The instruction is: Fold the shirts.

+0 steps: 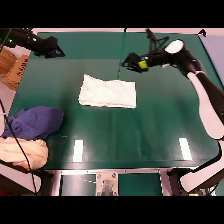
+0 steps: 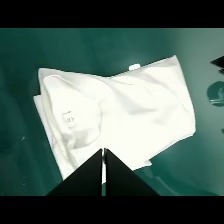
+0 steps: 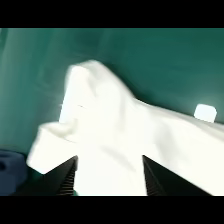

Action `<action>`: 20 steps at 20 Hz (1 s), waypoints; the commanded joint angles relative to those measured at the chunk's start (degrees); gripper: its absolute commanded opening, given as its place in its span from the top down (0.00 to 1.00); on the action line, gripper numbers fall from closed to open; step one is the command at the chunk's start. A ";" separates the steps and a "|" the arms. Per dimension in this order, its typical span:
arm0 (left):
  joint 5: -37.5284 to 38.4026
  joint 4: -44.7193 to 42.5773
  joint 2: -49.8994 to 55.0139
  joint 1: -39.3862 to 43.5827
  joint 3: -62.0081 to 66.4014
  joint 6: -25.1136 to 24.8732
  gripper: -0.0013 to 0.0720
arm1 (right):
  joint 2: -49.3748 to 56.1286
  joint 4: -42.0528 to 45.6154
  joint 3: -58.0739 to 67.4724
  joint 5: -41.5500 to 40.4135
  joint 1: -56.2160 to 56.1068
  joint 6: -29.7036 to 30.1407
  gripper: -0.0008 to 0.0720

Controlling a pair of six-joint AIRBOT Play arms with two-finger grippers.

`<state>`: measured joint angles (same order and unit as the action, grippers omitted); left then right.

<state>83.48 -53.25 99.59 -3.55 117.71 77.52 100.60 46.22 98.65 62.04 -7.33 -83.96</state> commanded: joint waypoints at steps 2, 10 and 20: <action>0.11 -5.07 -0.04 0.04 0.00 0.44 0.92 | -0.74 1.16 -11.45 6.88 11.72 -1.55 0.25; 0.02 -12.83 -0.04 0.04 0.00 0.66 0.92 | 7.85 -14.82 -20.76 -0.98 6.08 5.14 0.25; 0.35 -12.74 -0.04 0.04 0.00 1.77 0.92 | 1.33 -22.60 -10.82 1.20 12.66 10.12 0.97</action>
<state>83.59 -65.78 99.59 -3.46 117.71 79.20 105.89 22.57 84.82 62.30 0.38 -74.00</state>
